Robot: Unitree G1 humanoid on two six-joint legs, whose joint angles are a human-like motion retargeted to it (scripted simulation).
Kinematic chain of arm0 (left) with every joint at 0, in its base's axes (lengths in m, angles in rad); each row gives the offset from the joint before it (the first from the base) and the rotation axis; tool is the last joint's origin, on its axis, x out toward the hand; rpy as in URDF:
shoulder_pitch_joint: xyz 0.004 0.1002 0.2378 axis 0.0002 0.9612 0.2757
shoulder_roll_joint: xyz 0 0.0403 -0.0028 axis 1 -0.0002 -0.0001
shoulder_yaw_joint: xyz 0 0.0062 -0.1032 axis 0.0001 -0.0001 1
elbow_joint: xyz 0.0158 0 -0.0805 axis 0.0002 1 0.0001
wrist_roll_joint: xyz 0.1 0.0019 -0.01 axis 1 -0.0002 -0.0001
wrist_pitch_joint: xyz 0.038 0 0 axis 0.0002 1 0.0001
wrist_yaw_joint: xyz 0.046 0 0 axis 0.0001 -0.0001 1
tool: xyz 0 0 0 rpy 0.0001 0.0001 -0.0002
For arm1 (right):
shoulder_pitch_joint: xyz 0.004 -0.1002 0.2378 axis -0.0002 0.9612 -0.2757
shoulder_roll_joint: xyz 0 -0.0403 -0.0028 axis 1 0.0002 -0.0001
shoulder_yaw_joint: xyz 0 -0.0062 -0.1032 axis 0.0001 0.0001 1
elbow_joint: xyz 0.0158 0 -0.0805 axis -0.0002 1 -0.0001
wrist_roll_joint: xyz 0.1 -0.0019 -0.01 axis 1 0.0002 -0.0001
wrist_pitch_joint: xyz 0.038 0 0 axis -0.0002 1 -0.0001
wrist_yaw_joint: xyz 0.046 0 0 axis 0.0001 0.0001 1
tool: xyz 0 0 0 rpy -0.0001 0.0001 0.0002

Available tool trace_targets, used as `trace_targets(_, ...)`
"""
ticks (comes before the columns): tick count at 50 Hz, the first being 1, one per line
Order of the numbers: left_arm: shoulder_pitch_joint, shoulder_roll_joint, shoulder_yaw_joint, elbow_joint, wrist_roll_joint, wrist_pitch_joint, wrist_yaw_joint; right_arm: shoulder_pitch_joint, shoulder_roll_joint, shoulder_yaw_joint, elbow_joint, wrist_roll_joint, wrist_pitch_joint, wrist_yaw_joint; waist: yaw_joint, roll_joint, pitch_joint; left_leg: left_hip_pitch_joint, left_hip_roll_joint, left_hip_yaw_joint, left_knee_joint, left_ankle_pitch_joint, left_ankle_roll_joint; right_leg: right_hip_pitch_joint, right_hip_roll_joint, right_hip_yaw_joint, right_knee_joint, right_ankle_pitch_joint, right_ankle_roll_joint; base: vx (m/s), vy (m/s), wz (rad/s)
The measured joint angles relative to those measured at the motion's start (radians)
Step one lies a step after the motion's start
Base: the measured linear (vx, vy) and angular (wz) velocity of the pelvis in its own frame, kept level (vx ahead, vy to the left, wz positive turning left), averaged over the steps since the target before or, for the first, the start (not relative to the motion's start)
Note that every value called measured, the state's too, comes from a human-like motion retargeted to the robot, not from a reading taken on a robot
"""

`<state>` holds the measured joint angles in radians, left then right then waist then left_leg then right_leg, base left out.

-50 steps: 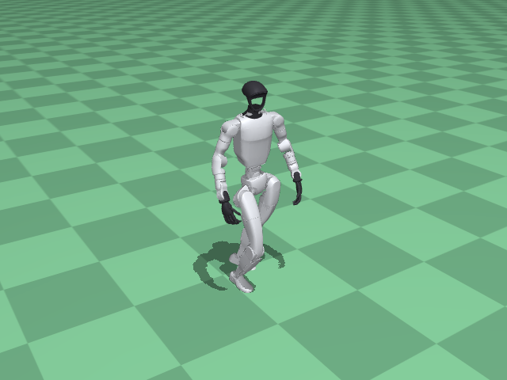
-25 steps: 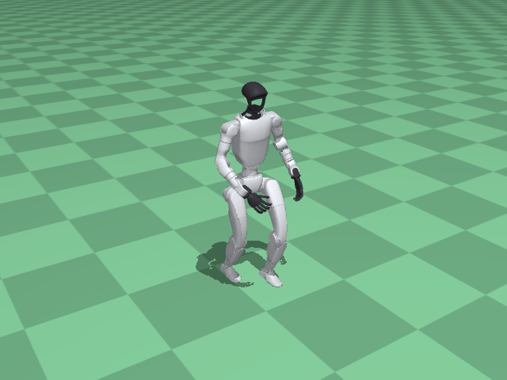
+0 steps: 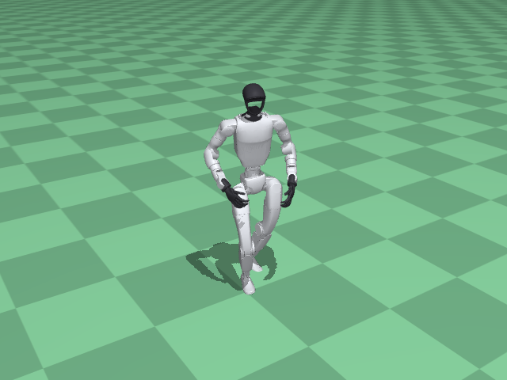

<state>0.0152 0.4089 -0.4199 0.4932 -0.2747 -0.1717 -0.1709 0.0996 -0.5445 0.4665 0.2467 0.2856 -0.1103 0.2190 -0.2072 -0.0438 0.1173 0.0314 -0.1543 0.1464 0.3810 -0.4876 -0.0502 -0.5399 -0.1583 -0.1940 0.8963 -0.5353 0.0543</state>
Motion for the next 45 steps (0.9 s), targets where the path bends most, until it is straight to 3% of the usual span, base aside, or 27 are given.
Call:
trace_targets(5,0.051,-0.001,-0.001,-0.071,-0.068,0.000,-0.049,0.041,0.011,-0.029,-0.062,0.058,-0.006,-0.018,0.042,0.047,0.001,-0.010,0.060,0.034,0.240,-0.024,-0.064,0.085,0.052,-0.109,-0.099,0.019,-0.026,0.47,-0.04,-0.75)
trace_targets(10,0.095,-0.027,0.035,-0.110,-0.112,0.033,-0.106,0.006,0.033,-0.036,-0.120,0.106,0.011,-0.032,0.111,0.168,0.042,-0.162,0.227,0.012,0.786,0.189,-0.207,0.176,0.200,-0.131,-0.086,-0.018,-0.124,0.38,0.03,-0.72)
trace_targets(13,0.110,-0.048,0.054,-0.132,-0.115,0.048,-0.128,-0.045,0.033,-0.025,-0.138,0.106,0.018,-0.031,0.156,0.210,0.061,-0.263,0.267,-0.004,1.009,0.255,-0.211,0.199,0.252,-0.091,-0.044,-0.048,-0.144,0.36,0.12,-0.69)
trace_targets(16,0.111,-0.055,0.084,-0.163,-0.131,0.064,-0.143,-0.111,0.040,-0.010,-0.147,0.113,0.024,-0.023,0.202,0.221,0.077,-0.361,0.319,-0.020,1.105,0.200,-0.177,0.236,0.293,-0.033,-0.044,-0.062,-0.137,0.37,0.10,-0.88)
trace_targets(20,0.124,-0.049,0.108,-0.228,-0.154,0.073,-0.149,-0.144,0.055,0.003,-0.178,0.142,0.028,-0.008,0.246,0.203,0.095,-0.452,0.320,-0.065,1.007,0.106,-0.135,0.305,0.300,0.072,-0.050,-0.077,-0.110,0.37,0.15,-1.11)
trace_targets(22,0.126,-0.037,0.118,-0.274,-0.158,0.073,-0.149,-0.141,0.059,0.006,-0.202,0.167,0.032,0.005,0.259,0.180,0.103,-0.477,0.266,-0.124,0.867,0.107,-0.151,0.338,0.285,0.134,-0.052,-0.078,-0.096,0.38,0.17,-1.30)
trace_targets(24,0.119,-0.019,0.127,-0.328,-0.164,0.074,-0.150,-0.134,0.058,0.005,-0.226,0.190,0.041,0.028,0.264,0.144,0.109,-0.485,0.185,-0.210,0.691,0.158,-0.175,0.362,0.258,0.199,-0.052,-0.080,-0.083,0.37,0.18,-1.33)
trace_targets(28,0.088,0.021,0.139,-0.445,-0.176,0.074,-0.145,-0.117,0.040,-0.004,-0.277,0.211,0.064,0.077,0.244,0.052,0.106,-0.445,-0.004,-0.386,0.360,0.365,-0.212,0.369,0.173,0.338,-0.006,-0.109,-0.053,0.35,0.23,-1.35)
trace_targets(31,0.055,0.043,0.137,-0.509,-0.168,0.063,-0.125,-0.101,0.028,-0.018,-0.307,0.201,0.068,0.090,0.215,0.014,0.109,-0.414,-0.060,-0.430,0.319,0.378,-0.212,0.367,0.145,0.427,0.060,-0.145,-0.035,0.31,0.23,-1.42)
trace_targets(36,-0.009,0.067,0.129,-0.565,-0.123,0.040,-0.076,-0.082,0.032,-0.062,-0.323,0.148,0.065,0.065,0.148,-0.007,0.115,-0.392,-0.043,-0.305,0.405,0.179,-0.106,0.334,0.107,0.484,0.181,-0.171,0.022,0.28,0.24,-1.49)
trace_targets(39,-0.071,0.081,0.125,-0.559,-0.088,0.030,-0.038,-0.095,0.059,-0.099,-0.305,0.123,0.062,0.027,0.121,-0.008,0.141,-0.339,0.007,-0.197,0.389,0.088,-0.054,0.292,0.065,0.461,0.247,-0.119,0.053,0.26,0.23,-1.75)
trace_targets(45,-0.109,0.083,0.120,-0.542,-0.071,0.033,-0.015,-0.095,0.139,-0.137,-0.264,0.125,0.048,-0.040,0.050,-0.010,0.143,-0.248,0.087,-0.009,0.315,0.027,-0.020,0.164,-0.076,0.296,0.300,-0.047,0.028,0.21,0.16,-1.67)
